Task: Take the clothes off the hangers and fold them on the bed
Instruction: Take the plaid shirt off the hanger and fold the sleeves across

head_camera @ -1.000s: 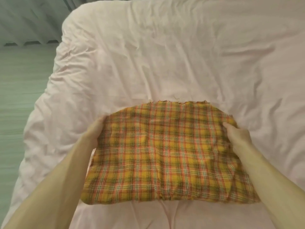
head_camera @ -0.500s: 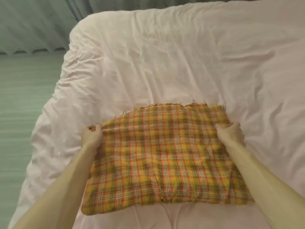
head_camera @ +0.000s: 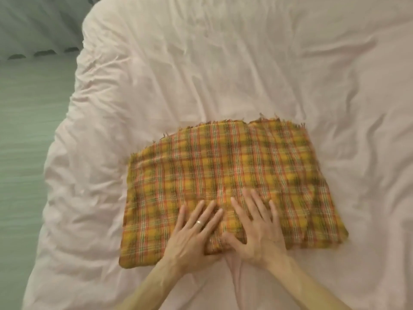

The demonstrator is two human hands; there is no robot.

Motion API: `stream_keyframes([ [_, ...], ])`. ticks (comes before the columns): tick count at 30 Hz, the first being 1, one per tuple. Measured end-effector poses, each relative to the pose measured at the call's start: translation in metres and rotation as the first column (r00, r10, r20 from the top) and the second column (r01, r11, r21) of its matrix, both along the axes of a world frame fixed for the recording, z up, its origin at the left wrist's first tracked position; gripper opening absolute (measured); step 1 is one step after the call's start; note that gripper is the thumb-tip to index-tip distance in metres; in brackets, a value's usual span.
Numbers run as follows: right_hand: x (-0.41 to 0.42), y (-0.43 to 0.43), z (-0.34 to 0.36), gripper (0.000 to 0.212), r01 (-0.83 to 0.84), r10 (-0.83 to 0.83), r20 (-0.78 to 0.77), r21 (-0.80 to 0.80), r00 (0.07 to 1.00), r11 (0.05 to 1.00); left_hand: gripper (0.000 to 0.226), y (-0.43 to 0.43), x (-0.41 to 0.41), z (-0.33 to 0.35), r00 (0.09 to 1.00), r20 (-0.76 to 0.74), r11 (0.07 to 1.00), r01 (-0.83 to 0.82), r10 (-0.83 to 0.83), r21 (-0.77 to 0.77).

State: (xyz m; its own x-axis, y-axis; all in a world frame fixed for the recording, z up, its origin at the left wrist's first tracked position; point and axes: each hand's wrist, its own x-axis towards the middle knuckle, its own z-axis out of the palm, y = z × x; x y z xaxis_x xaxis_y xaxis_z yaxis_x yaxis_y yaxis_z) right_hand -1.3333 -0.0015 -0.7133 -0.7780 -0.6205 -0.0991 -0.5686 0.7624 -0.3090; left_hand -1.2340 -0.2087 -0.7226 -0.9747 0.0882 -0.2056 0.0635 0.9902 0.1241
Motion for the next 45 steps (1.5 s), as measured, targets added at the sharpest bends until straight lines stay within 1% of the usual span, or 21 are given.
stream_keyframes([
  [4, 0.015, 0.050, -0.031, 0.102, -0.007, -0.010, 0.079, 0.214, 0.997, 0.977, 0.084, -0.054, 0.047, -0.016, 0.979, 0.065, 0.977, -0.187, 0.194, -0.097],
  [6, 0.021, 0.073, -0.030, 0.104, 0.141, -0.157, 0.069, 0.197, 0.985, 0.970, 0.085, -0.054, 0.062, -0.008, 0.942, 0.038, 0.940, -0.331, 0.335, -0.076],
  [8, 0.027, 0.088, -0.020, 0.100, 0.406, -0.407, 0.021, 0.044, 0.913, 0.913, 0.092, -0.044, 0.073, 0.008, 0.814, -0.032, 0.814, -0.580, 0.580, 0.020],
  [9, 0.031, 0.093, -0.013, 0.097, 0.556, -0.556, 0.020, -0.061, 0.831, 0.829, 0.096, -0.039, 0.079, 0.016, 0.690, -0.040, 0.690, -0.718, 0.723, 0.092],
  [11, 0.031, 0.104, -0.003, 0.098, 0.830, -0.819, 0.147, -0.162, 0.555, 0.533, 0.101, -0.030, 0.090, 0.031, 0.331, 0.048, 0.312, -0.922, 0.943, 0.231],
  [13, 0.024, 0.115, 0.002, 0.106, 0.959, -0.902, 0.329, -0.148, 0.278, 0.241, 0.093, -0.032, 0.100, 0.034, -0.049, 0.163, -0.100, -0.942, 0.985, 0.321],
  [14, 0.020, 0.117, 0.006, 0.103, 0.984, -0.885, 0.439, -0.146, 0.156, 0.101, 0.082, -0.034, 0.102, 0.032, -0.157, 0.245, -0.236, -0.910, 0.957, 0.340],
  [16, 0.013, 0.114, 0.016, 0.069, 0.991, -0.739, 0.670, -0.040, -0.071, -0.131, 0.066, -0.035, 0.104, 0.031, -0.183, 0.410, -0.346, -0.862, 0.894, 0.370],
  [18, 0.004, 0.110, 0.021, 0.040, 0.973, -0.566, 0.807, 0.045, -0.169, -0.226, 0.051, -0.035, 0.101, 0.032, -0.164, 0.500, -0.402, -0.816, 0.851, 0.416],
  [21, 0.000, 0.109, 0.023, 0.036, 0.984, -0.644, 0.753, 0.024, -0.135, -0.179, 0.033, -0.041, 0.099, 0.040, -0.196, 0.441, -0.416, -0.771, 0.876, 0.482],
  [25, -0.003, 0.120, 0.029, 0.053, 0.983, -0.816, 0.575, -0.114, -0.053, -0.143, 0.034, -0.062, 0.108, 0.050, -0.170, 0.210, -0.253, -0.843, 0.963, 0.475],
  [27, -0.001, 0.125, 0.027, 0.052, 0.984, -0.797, 0.602, -0.099, -0.058, -0.146, 0.038, -0.070, 0.124, 0.043, -0.191, 0.224, -0.280, -0.824, 0.956, 0.492],
  [30, 0.015, 0.125, 0.019, 0.047, 0.992, -0.782, 0.615, 0.005, -0.105, -0.129, 0.069, -0.074, 0.164, 0.002, -0.253, 0.295, -0.361, -0.837, 0.922, 0.411],
  [32, 0.021, 0.142, -0.013, 0.037, 0.984, -0.718, 0.676, 0.055, -0.163, -0.172, 0.073, -0.073, 0.183, -0.028, -0.276, 0.356, -0.405, -0.838, 0.893, 0.366],
  [34, 0.022, 0.164, -0.052, 0.032, 0.977, -0.623, 0.767, 0.020, -0.151, -0.212, 0.066, -0.071, 0.181, -0.029, -0.267, 0.376, -0.411, -0.828, 0.888, 0.382],
  [38, 0.026, 0.137, 0.013, 0.031, 0.959, -0.506, 0.852, -0.018, -0.133, -0.283, 0.048, -0.063, 0.161, -0.005, -0.264, 0.402, -0.425, -0.816, 0.877, 0.392],
  [40, 0.029, 0.132, 0.022, 0.036, 0.947, -0.379, 0.916, 0.006, -0.134, -0.320, 0.050, -0.058, 0.152, 0.003, -0.298, 0.400, -0.449, -0.816, 0.866, 0.363],
  [42, 0.034, 0.124, 0.028, 0.043, 0.955, -0.263, 0.954, 0.062, -0.142, -0.290, 0.055, -0.045, 0.138, 0.014, -0.337, 0.357, -0.451, -0.836, 0.871, 0.312],
  [43, 0.037, 0.119, 0.031, 0.049, 0.963, -0.211, 0.966, 0.091, -0.147, -0.254, 0.056, -0.035, 0.130, 0.020, -0.330, 0.299, -0.414, -0.865, 0.895, 0.284],
  [44, 0.039, 0.113, 0.033, 0.053, 0.970, -0.172, 0.973, 0.117, -0.154, -0.212, 0.059, -0.022, 0.120, 0.028, -0.237, 0.175, -0.281, -0.915, 0.955, 0.291],
  [45, 0.043, 0.105, 0.035, 0.051, 0.977, -0.124, 0.978, 0.149, -0.168, -0.154, 0.063, -0.009, 0.112, 0.035, -0.045, 0.028, -0.051, -0.957, 0.999, 0.285],
])
